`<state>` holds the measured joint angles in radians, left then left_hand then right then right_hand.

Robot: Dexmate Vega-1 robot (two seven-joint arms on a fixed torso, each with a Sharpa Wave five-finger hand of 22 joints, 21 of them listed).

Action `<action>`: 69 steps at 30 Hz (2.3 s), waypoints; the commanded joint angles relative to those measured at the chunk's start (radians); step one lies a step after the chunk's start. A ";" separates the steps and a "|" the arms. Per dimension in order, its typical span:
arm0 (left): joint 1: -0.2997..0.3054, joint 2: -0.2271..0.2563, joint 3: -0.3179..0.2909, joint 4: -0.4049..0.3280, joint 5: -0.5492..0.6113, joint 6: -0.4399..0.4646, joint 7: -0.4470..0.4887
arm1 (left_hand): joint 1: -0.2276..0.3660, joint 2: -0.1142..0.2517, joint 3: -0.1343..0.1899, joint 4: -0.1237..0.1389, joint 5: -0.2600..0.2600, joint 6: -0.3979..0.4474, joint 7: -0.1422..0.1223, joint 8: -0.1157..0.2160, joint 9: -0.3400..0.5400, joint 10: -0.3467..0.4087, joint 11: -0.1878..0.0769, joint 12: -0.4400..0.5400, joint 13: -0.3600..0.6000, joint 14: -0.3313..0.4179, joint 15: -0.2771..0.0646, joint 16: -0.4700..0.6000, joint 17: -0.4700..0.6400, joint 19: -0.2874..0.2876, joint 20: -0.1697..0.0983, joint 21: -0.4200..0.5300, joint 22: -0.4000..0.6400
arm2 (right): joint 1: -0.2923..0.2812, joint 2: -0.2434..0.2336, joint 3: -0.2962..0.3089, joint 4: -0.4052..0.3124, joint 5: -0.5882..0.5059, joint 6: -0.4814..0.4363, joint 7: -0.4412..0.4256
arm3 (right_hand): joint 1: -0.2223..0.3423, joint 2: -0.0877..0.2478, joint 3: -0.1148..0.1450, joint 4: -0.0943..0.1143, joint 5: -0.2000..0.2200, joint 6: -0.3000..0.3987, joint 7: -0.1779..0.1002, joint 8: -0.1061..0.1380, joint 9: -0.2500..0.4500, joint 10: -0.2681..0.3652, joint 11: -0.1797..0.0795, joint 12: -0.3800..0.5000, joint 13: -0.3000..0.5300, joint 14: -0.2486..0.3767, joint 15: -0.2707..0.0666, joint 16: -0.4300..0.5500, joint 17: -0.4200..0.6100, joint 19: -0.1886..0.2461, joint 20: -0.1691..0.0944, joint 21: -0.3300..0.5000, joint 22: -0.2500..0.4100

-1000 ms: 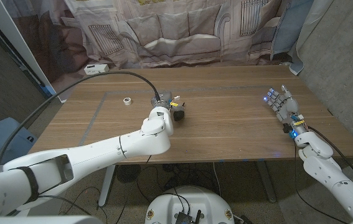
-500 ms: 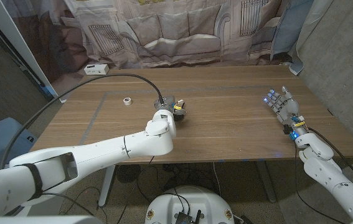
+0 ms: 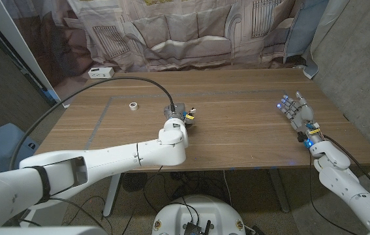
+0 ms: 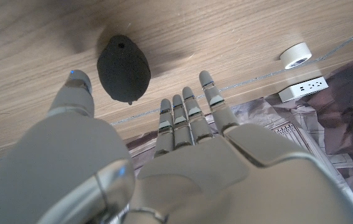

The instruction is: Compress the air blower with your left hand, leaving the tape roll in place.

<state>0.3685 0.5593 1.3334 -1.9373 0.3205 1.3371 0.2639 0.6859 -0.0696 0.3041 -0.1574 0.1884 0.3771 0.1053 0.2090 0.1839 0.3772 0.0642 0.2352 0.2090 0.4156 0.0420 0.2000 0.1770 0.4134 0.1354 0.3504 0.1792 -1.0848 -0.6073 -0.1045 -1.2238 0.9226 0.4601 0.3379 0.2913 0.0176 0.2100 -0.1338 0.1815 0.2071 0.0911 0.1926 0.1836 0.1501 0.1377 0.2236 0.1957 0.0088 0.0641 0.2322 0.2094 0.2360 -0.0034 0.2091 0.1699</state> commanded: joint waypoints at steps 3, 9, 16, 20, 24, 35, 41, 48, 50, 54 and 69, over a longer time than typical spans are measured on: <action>0.003 -0.006 0.003 0.026 -0.029 -0.035 0.015 | 0.019 0.004 0.010 -0.004 -0.003 0.014 0.000 0.005 0.004 0.010 -0.006 0.008 0.004 0.011 -0.002 0.004 -0.001 0.014 -0.001 -0.006 0.002 | -0.013 -0.003 0.005 -0.013 -0.001 0.001 -0.007 | 0.000 0.006 -0.006 0.001 -0.001 0.011 -0.001 0.005 0.003 0.011 -0.001 -0.004 0.003 0.012 0.004 -0.003 0.002 0.009 0.001 -0.004 0.002; 0.014 -0.013 -0.009 0.041 -0.035 -0.056 0.016 | 0.037 0.014 0.017 -0.006 -0.004 0.023 -0.003 0.006 0.004 0.016 -0.006 0.008 0.004 0.018 -0.005 0.005 -0.001 0.016 0.000 -0.010 0.002 | -0.012 0.002 0.005 -0.008 0.000 0.003 -0.008 | 0.000 0.006 -0.007 0.001 -0.001 0.011 -0.001 0.005 0.003 0.011 -0.002 -0.004 0.003 0.013 0.005 -0.003 0.002 0.010 0.002 -0.004 0.002; 0.004 -0.023 0.002 0.057 -0.030 -0.066 0.005 | 0.067 0.027 0.028 -0.010 -0.006 0.039 -0.006 0.008 0.004 0.028 -0.007 0.010 0.004 0.030 -0.012 0.006 -0.001 0.020 -0.005 -0.014 0.001 | -0.012 0.004 0.008 -0.003 0.000 0.014 -0.004 | 0.000 0.006 -0.007 0.001 -0.001 0.014 -0.002 0.005 0.003 0.014 -0.001 -0.004 0.003 0.015 0.005 -0.004 0.002 0.011 0.003 -0.005 0.002; -0.009 -0.027 0.016 0.065 -0.023 -0.068 -0.004 | 0.093 0.038 0.038 -0.013 -0.006 0.056 -0.009 0.010 0.004 0.040 -0.018 0.012 0.004 0.037 -0.017 0.006 -0.001 0.022 -0.013 -0.018 0.001 | -0.013 0.006 0.010 -0.003 0.001 0.018 -0.005 | 0.000 0.006 -0.007 0.001 -0.001 0.015 -0.002 0.006 0.003 0.016 0.000 -0.004 0.003 0.017 0.005 -0.003 0.002 0.013 0.003 -0.005 0.002; 0.008 -0.024 -0.002 0.063 -0.021 -0.090 0.003 | 0.118 0.048 0.045 -0.013 -0.006 0.078 -0.015 0.014 0.004 0.060 -0.027 0.018 0.004 0.055 -0.027 0.009 -0.001 0.029 -0.026 -0.020 0.002 | -0.016 0.007 0.012 -0.004 0.002 0.020 -0.006 | 0.000 0.006 -0.008 0.001 -0.001 0.015 -0.002 0.005 0.003 0.016 0.000 -0.004 0.003 0.017 0.005 -0.004 0.003 0.013 0.003 -0.005 0.002; -0.035 -0.026 0.052 0.057 0.003 -0.049 -0.033 | 0.219 0.086 0.080 -0.024 0.001 0.115 -0.024 0.012 0.004 0.091 -0.049 0.019 0.006 0.083 -0.042 0.008 -0.001 0.050 -0.040 -0.025 0.003 | -0.014 0.017 0.017 0.006 0.008 0.037 0.003 | 0.000 0.007 -0.008 0.001 -0.001 0.016 -0.004 0.005 0.003 0.018 -0.001 -0.005 0.003 0.022 0.006 -0.003 0.003 0.015 0.004 -0.006 0.002; -0.023 -0.028 0.047 0.052 0.012 -0.040 -0.015 | 0.357 0.103 0.111 -0.030 0.008 0.138 -0.031 0.006 0.005 0.114 -0.062 0.017 0.008 0.112 -0.059 0.008 -0.001 0.095 -0.046 -0.019 0.005 | -0.012 0.021 0.019 0.011 0.011 0.043 0.011 | 0.000 0.007 -0.008 0.001 -0.001 0.016 -0.003 0.005 0.003 0.019 -0.002 -0.005 0.003 0.024 0.006 -0.003 0.003 0.016 0.006 -0.006 0.002; 0.019 -0.031 0.005 0.045 0.018 -0.044 0.031 | 0.459 0.126 0.124 -0.027 0.011 0.164 -0.021 0.005 0.008 0.141 -0.047 0.020 0.013 0.143 -0.060 0.016 0.004 0.186 -0.039 0.011 0.007 | -0.013 0.023 0.022 0.011 0.017 0.047 0.020 | 0.001 0.008 -0.008 0.001 -0.001 0.016 -0.003 0.005 0.003 0.019 -0.002 -0.006 0.003 0.028 0.006 -0.002 0.003 0.018 0.006 -0.006 0.002; 0.028 -0.029 -0.008 0.041 0.014 -0.051 0.034 | 0.481 0.134 0.123 -0.025 0.011 0.174 -0.019 0.007 0.009 0.148 -0.046 0.021 0.015 0.172 -0.058 0.029 0.009 0.210 -0.046 0.021 0.009 | -0.013 0.023 0.022 0.011 0.020 0.045 0.024 | 0.001 0.009 -0.008 0.001 -0.001 0.016 -0.003 0.004 0.003 0.018 -0.002 -0.006 0.003 0.028 0.006 -0.003 0.003 0.018 0.007 -0.006 0.002; 0.045 -0.027 -0.031 0.036 0.007 -0.068 0.041 | 0.514 0.146 0.120 -0.022 0.011 0.205 -0.014 0.013 0.010 0.175 -0.036 0.030 0.019 0.208 -0.068 0.046 0.017 0.252 -0.059 0.041 0.013 | -0.015 0.023 0.022 0.011 0.021 0.044 0.027 | 0.002 0.009 -0.007 0.000 -0.001 0.017 -0.004 0.004 0.003 0.019 -0.003 -0.007 0.003 0.028 0.005 -0.003 0.003 0.018 0.007 -0.007 0.002; 0.074 -0.024 -0.070 0.016 0.026 -0.080 0.066 | 0.530 0.169 0.131 -0.012 0.013 0.248 -0.007 0.020 0.012 0.216 -0.030 0.042 0.027 0.251 -0.068 0.050 0.013 0.281 -0.074 0.059 0.016 | -0.028 0.029 0.033 0.007 0.033 0.053 0.037 | 0.003 0.010 -0.007 0.000 -0.001 0.018 -0.003 0.004 0.003 0.021 -0.001 -0.007 0.004 0.029 0.006 -0.005 0.004 0.020 0.009 -0.008 0.002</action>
<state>0.4182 0.5314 1.2916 -1.9049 0.3313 1.2648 0.3080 1.2099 0.0908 0.4264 -0.1692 0.1974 0.6149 0.0965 0.2245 0.1938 0.5827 0.0339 0.2702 0.2303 0.6545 -0.0256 0.2478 0.1904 0.6866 0.0623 0.4034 0.1935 -1.1043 -0.5818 -0.0772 -1.2137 0.9492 0.5066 0.3670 0.2913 0.0175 0.2030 -0.1322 0.1815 0.2127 0.0894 0.1926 0.1835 0.1626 0.1357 0.2176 0.1979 0.0322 0.0661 0.2322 0.2119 0.2505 0.0039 0.2036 0.1698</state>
